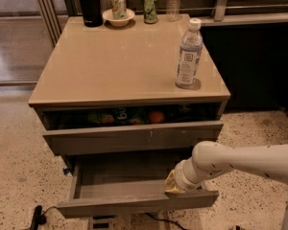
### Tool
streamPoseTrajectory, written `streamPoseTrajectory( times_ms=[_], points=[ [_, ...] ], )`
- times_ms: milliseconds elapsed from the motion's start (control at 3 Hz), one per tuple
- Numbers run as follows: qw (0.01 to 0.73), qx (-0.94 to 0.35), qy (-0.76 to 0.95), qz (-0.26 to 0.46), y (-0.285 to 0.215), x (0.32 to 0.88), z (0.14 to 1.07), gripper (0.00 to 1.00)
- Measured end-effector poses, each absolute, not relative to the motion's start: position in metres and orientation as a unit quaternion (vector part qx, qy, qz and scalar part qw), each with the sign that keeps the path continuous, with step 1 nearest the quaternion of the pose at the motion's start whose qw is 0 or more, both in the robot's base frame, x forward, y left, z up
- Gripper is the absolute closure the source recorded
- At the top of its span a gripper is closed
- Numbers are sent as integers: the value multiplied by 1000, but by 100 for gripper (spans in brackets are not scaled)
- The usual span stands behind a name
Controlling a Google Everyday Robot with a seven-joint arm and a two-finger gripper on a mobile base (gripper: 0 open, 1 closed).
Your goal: Open middle drawer
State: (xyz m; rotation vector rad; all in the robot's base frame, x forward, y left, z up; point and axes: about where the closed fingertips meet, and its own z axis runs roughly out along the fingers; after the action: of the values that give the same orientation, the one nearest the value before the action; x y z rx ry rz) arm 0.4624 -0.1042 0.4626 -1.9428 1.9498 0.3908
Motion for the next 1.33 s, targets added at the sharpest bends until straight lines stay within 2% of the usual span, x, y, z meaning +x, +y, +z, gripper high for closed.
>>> streamPoseTrajectory(
  times_ms=[667,1333],
  points=[
    [150,-707,680,122,-83,480,437,100],
    [126,-708,683,126,-87,473,420,100]
  ],
)
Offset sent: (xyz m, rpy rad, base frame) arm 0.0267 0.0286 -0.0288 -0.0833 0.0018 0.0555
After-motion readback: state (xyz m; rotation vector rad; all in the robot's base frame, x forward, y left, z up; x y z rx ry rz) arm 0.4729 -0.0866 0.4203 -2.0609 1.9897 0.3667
